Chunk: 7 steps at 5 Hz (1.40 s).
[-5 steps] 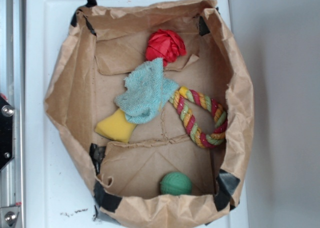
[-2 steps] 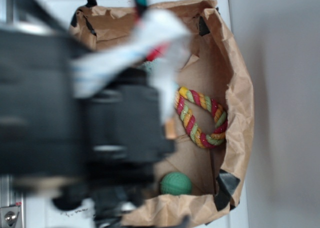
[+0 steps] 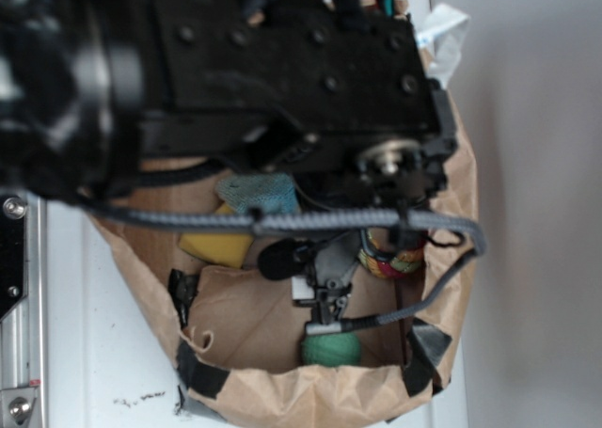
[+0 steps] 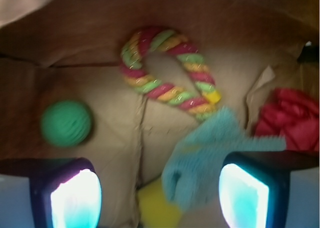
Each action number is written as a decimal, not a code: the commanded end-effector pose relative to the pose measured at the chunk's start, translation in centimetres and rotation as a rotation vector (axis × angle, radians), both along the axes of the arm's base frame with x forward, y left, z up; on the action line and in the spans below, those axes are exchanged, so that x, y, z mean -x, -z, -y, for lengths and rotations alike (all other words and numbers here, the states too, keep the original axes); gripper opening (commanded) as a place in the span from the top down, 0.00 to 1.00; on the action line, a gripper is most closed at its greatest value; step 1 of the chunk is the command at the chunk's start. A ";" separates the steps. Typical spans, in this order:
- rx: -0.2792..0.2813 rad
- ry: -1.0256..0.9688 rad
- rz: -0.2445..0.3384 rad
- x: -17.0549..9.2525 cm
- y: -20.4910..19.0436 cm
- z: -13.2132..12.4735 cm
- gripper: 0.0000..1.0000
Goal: Grab the blue cloth.
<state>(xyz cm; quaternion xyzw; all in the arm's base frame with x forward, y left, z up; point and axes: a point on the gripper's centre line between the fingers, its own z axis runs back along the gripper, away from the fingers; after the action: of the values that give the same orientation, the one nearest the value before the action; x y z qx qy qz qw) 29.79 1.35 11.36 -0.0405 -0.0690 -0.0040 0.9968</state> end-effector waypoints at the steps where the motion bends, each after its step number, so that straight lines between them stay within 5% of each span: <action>1: -0.048 -0.008 0.019 -0.1 -0.1 -0.9 0.00; 3: -0.048 -0.008 0.019 -0.1 -0.1 -0.9 0.00; 4: -0.059 -0.227 -0.025 0.6 0.1 -3.4 0.00; 7: -0.070 -0.272 -0.042 1.6 0.8 -1.6 0.00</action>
<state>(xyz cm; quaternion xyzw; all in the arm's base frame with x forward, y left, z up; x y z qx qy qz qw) 27.91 3.16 9.13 0.0027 -0.0292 0.1312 0.9909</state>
